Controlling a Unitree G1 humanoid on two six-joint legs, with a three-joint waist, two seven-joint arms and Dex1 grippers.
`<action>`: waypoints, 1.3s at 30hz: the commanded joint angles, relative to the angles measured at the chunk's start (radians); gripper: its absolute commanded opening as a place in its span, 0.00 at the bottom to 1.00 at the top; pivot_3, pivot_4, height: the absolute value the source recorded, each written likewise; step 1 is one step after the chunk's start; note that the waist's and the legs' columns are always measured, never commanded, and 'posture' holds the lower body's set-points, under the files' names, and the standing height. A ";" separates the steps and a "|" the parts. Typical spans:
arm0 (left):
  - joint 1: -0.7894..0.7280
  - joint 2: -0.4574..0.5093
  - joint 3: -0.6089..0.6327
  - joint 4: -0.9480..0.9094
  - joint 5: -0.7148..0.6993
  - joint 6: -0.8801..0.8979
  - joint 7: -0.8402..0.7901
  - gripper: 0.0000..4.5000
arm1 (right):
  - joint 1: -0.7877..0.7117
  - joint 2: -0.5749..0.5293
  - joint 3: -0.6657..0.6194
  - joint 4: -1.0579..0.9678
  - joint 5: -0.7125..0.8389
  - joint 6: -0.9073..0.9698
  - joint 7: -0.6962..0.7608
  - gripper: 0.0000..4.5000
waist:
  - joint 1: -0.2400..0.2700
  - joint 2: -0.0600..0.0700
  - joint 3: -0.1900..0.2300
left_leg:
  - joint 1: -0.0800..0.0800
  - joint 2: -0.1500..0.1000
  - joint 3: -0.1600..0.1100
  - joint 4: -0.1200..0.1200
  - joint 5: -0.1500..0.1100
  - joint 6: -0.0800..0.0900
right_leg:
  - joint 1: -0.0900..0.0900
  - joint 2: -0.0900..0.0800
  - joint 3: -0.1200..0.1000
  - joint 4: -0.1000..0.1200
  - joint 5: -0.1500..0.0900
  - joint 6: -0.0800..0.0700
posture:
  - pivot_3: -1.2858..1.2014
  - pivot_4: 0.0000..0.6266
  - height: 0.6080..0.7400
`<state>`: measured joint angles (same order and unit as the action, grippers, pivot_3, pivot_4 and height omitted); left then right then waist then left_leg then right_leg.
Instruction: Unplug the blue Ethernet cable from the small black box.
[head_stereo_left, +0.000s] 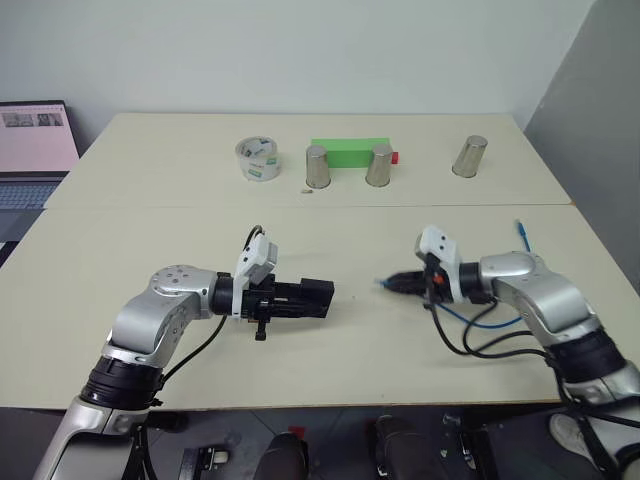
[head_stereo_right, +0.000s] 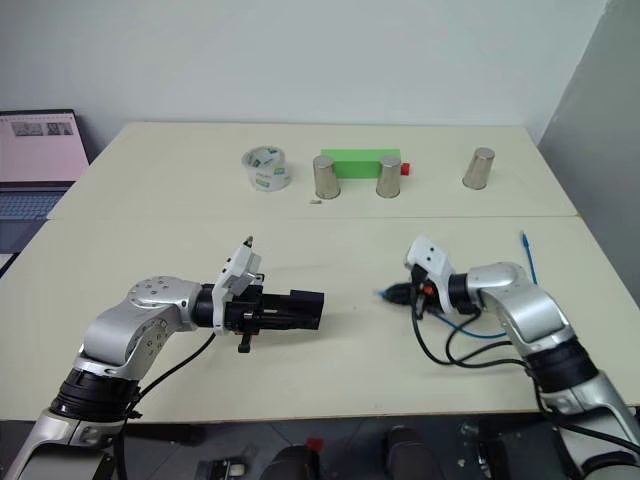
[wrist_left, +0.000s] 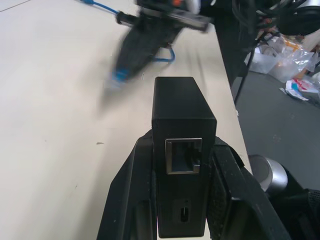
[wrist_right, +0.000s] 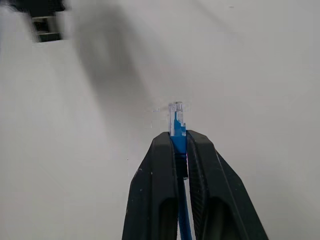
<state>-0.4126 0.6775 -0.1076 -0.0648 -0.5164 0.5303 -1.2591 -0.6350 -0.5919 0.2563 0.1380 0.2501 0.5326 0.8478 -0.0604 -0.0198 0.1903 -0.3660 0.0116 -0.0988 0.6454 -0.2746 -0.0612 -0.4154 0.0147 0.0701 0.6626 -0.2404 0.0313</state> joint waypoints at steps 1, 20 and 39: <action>0.024 -0.022 0.043 -0.008 0.018 -0.033 0.071 0.18 | -0.081 0.059 -0.075 0.205 -0.119 -0.165 -0.212 0.00 | 0.002 0.000 0.000 | 0.000 0.000 0.000 0.000 0.000 0.000 | 0.000 0.000 0.000 0.000 0.000 0.000 | 0.52 0.24 1.00; -0.005 -0.197 0.205 0.308 0.284 -0.401 0.631 0.18 | 0.107 -0.042 -0.108 -0.303 0.072 -0.048 0.101 0.79 | 0.009 0.001 0.000 | -0.008 0.000 -0.004 0.001 0.000 0.000 | -0.006 -0.001 -0.003 0.000 0.003 -0.005 | 0.52 0.24 1.00; -0.058 -0.326 0.309 0.711 0.287 -0.671 0.802 0.61 | 0.064 0.029 -0.091 -0.407 0.074 0.052 0.046 0.79 | 0.024 0.000 0.000 | -0.008 -0.001 -0.004 0.002 0.000 0.000 | -0.006 -0.002 -0.004 0.001 0.005 -0.004 | 0.52 0.24 1.00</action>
<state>-0.4977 0.3491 0.1866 0.6683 -0.2211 -0.1504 -0.4537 -0.5651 -0.5616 0.1775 -0.2275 0.3153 0.5858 0.8990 -0.0361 -0.0194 0.1898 -0.3739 0.0105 -0.1028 0.6471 -0.2743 -0.0615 -0.4210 0.0128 0.0665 0.6634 -0.2356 0.0278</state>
